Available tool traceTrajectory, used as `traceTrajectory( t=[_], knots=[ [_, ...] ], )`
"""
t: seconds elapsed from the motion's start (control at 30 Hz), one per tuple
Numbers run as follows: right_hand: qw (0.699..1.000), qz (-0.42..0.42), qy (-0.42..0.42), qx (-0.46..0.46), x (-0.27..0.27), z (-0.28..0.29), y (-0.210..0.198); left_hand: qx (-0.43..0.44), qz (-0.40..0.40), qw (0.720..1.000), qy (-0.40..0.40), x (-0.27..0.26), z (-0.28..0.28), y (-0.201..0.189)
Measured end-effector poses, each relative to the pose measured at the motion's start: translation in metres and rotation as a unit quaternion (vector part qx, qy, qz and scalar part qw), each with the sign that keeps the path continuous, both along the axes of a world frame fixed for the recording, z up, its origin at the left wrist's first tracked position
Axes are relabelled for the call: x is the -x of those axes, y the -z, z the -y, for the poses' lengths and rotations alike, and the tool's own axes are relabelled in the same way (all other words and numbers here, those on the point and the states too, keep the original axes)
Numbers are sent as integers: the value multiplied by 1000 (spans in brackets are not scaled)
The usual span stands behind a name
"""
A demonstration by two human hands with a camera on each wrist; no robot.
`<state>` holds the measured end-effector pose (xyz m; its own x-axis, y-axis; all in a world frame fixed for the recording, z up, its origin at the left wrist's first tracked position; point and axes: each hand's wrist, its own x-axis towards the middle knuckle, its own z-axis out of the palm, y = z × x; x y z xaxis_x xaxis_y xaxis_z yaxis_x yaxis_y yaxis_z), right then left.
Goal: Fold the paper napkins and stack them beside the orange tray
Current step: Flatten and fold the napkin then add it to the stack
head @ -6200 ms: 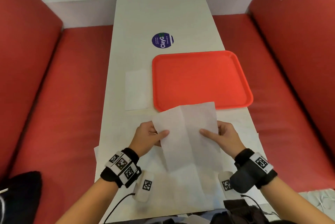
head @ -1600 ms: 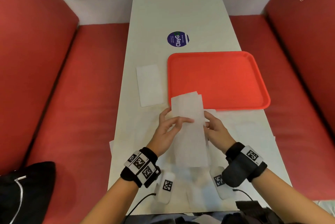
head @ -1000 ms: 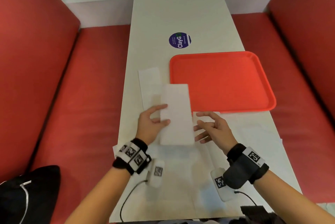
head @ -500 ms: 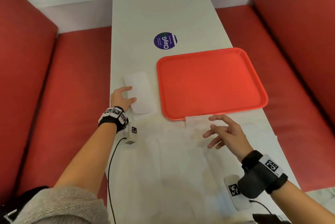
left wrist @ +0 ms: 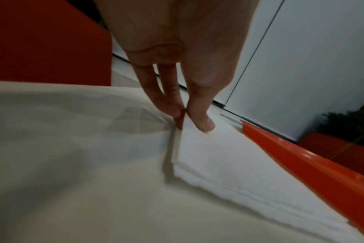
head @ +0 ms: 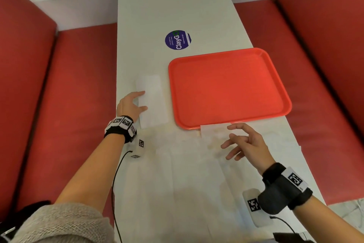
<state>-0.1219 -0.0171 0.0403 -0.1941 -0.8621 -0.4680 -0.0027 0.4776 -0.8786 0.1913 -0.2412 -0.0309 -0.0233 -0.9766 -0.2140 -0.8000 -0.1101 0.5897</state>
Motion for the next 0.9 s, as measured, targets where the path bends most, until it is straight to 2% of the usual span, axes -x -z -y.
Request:
traceTrajectory(
  t=[0.13, 0.2, 0.27, 0.33, 0.37, 0.43, 0.5, 0.57, 0.6, 0.67, 0.77, 0.9],
  knots=[
    [1000, -10, -2, 3, 3, -1, 1, -12, 71, 996, 47, 0, 6, 0],
    [999, -49, -8, 5, 6, -2, 5, -19, 99, 993, 56, 3, 6, -3],
    [987, -156, -34, 8, 13, -6, 14, -1, 143, 988, 50, 10, 0, -11],
    [950, -301, -86, 4, 24, -12, 23, 52, 204, 975, 64, 22, -16, -21],
    [927, -358, -112, -6, 29, -16, 27, 84, 214, 969, 88, 30, -29, -27],
    [901, -409, -145, -33, 37, -25, 32, 128, 174, 963, 164, 47, -64, -37],
    [899, -408, -151, -53, 42, -35, 33, 116, 97, 960, 236, 65, -106, -45],
    [904, -394, -154, -65, 44, -43, 33, 62, 49, 953, 292, 83, -147, -49],
    [907, -384, -159, -69, 44, -48, 33, 33, 52, 945, 320, 91, -166, -50],
    [908, -370, -182, -78, 40, -56, 34, -9, 110, 929, 354, 107, -198, -45],
    [896, -369, -227, -102, 34, -66, 38, -47, 194, 913, 357, 118, -231, -31],
    [896, -372, -227, -87, 30, -73, 49, -43, 218, 922, 316, 120, -245, -20]
  ],
)
